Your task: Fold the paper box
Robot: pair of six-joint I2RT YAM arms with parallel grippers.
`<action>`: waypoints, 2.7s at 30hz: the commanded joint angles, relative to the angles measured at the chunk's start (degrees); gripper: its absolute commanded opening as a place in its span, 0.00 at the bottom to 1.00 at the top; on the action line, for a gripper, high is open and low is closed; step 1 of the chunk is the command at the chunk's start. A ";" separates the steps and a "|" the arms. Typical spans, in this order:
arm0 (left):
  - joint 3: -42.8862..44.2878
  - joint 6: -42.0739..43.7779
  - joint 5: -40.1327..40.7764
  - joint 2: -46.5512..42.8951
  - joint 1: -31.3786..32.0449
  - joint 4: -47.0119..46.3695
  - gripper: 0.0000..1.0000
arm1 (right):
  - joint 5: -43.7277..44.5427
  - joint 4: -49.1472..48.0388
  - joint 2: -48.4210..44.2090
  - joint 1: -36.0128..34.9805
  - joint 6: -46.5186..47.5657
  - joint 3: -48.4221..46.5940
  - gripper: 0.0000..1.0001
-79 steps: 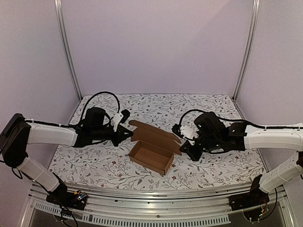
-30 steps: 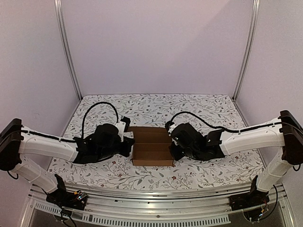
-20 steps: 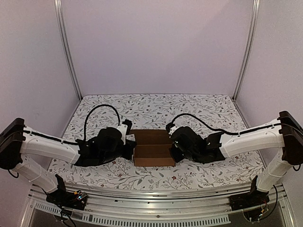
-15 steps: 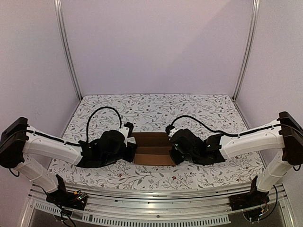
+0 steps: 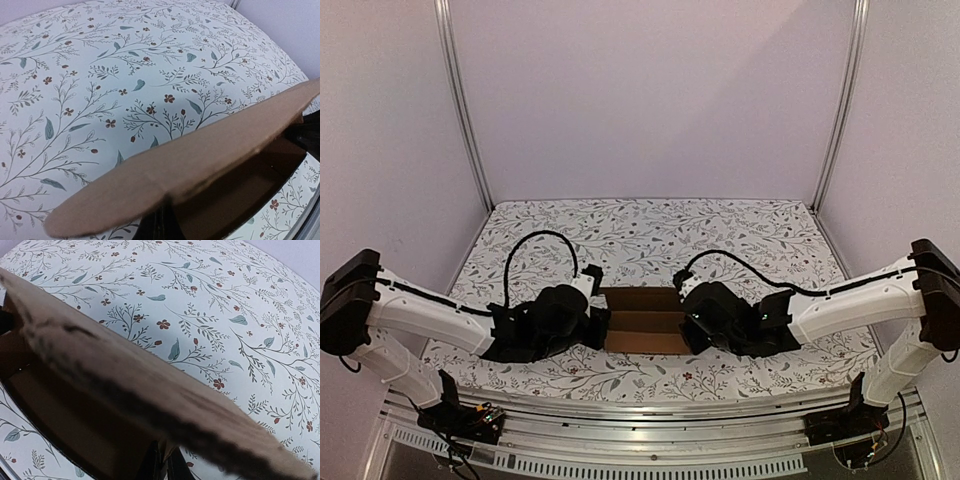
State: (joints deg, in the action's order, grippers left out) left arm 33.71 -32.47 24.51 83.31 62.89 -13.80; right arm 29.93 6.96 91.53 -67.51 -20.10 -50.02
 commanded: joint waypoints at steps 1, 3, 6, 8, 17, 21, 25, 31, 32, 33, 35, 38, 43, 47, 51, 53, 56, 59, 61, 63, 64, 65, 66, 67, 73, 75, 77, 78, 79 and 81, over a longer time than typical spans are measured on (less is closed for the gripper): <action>-1.87 -1.83 1.33 0.57 3.11 4.69 0.00 | -0.84 0.46 -2.45 -0.84 -1.49 1.82 0.10; -1.88 -2.25 3.44 1.19 4.19 4.66 0.00 | -0.98 0.42 -3.55 -0.86 -1.60 2.17 0.14; -1.53 -2.86 5.66 2.57 5.54 4.54 0.00 | -1.38 0.47 -5.41 -0.87 -1.73 2.72 0.22; -1.18 -3.30 7.16 3.75 6.19 4.57 0.00 | -1.67 0.51 -7.01 -0.87 -2.00 3.35 0.26; 0.46 -5.09 12.25 7.45 8.28 5.14 0.00 | -6.24 1.14 -14.27 -0.86 -2.84 8.01 0.37; 1.86 -5.28 13.99 9.33 9.02 5.21 0.00 | -9.26 3.82 -18.46 -0.86 -2.20 9.71 0.38; 3.35 -4.56 15.31 11.79 9.35 4.41 0.00 | -10.99 8.02 -23.99 -0.87 -0.01 10.66 0.39; 4.44 -2.98 15.03 14.33 9.35 1.43 0.00 | -9.53 13.08 -30.17 -0.84 3.78 7.91 0.41; 4.83 -2.77 14.77 14.59 9.35 1.34 0.00 | -9.01 13.50 -30.68 -0.77 4.22 7.06 0.41; 5.08 -2.39 14.51 14.78 9.35 1.32 0.00 | -8.55 13.73 -30.77 -0.77 4.80 6.04 0.41; 5.51 -2.08 14.21 14.94 9.35 1.40 0.00 | -7.81 13.96 -30.30 -0.51 5.95 3.97 0.40; 5.59 -2.12 13.78 14.83 9.35 1.05 0.00 | -9.02 14.19 -27.19 1.11 7.90 -0.08 0.31; 5.83 -2.69 11.90 15.48 9.36 -0.39 0.00 | -12.73 13.80 -19.47 3.98 10.33 -6.10 0.13; 6.61 -3.13 10.79 16.74 9.44 -1.31 0.00 | -15.54 12.67 -14.09 6.01 11.28 -9.23 0.05; 7.44 -3.45 10.38 17.91 9.61 -1.90 0.00 | -18.41 10.02 -8.94 8.19 11.99 -10.41 0.01; 7.95 -3.42 10.39 18.41 9.66 -1.65 0.00 | -19.71 8.58 -6.63 9.11 12.31 -10.51 0.00; 8.61 -3.49 10.26 18.93 9.79 -1.26 0.00 | -21.04 6.78 -3.16 10.58 12.23 -10.24 0.00; 9.19 -3.81 10.12 19.10 9.92 -0.78 0.00 | -21.55 4.83 -0.62 11.34 11.46 -9.32 0.00; 9.62 -4.03 10.18 19.25 10.09 -0.12 0.00 | -21.40 3.67 1.26 11.45 11.16 -8.64 0.00; 9.91 -4.33 10.35 19.19 10.29 0.44 0.07 | -21.40 3.28 2.56 11.45 10.84 -8.33 0.00; 9.96 -4.51 10.38 19.03 10.44 0.67 0.13 | -21.52 2.97 2.97 11.49 10.62 -8.03 0.00; 9.97 -4.72 10.57 18.81 10.60 0.90 0.17 | -21.58 2.52 3.45 11.47 10.46 -7.59 0.00; 10.00 -4.86 10.82 18.57 10.89 1.20 0.20 | -21.43 2.07 3.84 11.49 10.22 -7.14 0.00; 9.97 -4.77 10.96 18.36 11.16 1.29 0.24 | -21.33 1.71 4.06 11.45 9.82 -6.68 0.00; 9.79 -5.74 8.80 16.39 11.73 2.04 0.45 | -21.11 -0.14 5.99 11.52 8.41 -4.49 0.00; 9.65 -6.13 6.70 15.65 11.88 2.28 0.47 | -20.99 -0.81 6.41 11.51 7.95 -3.81 0.00; 9.26 -6.88 5.26 14.52 12.17 2.55 0.50 | -20.83 -1.70 6.84 11.50 7.57 -3.37 0.00; 8.88 -7.39 4.91 13.88 12.43 2.56 0.52 | -20.80 -1.89 7.18 11.46 7.34 -3.21 0.00; 8.52 -7.90 4.76 12.82 12.76 2.71 0.52 | -20.76 -2.05 7.44 11.48 7.27 -3.12 0.00; 8.05 -8.71 4.38 11.28 13.36 3.63 0.53 | -20.86 -2.29 8.14 11.50 6.93 -2.99 0.00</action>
State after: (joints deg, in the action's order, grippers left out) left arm 43.33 -38.68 32.27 97.84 74.11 -13.93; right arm 9.08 4.99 97.21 -56.23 -11.79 -54.57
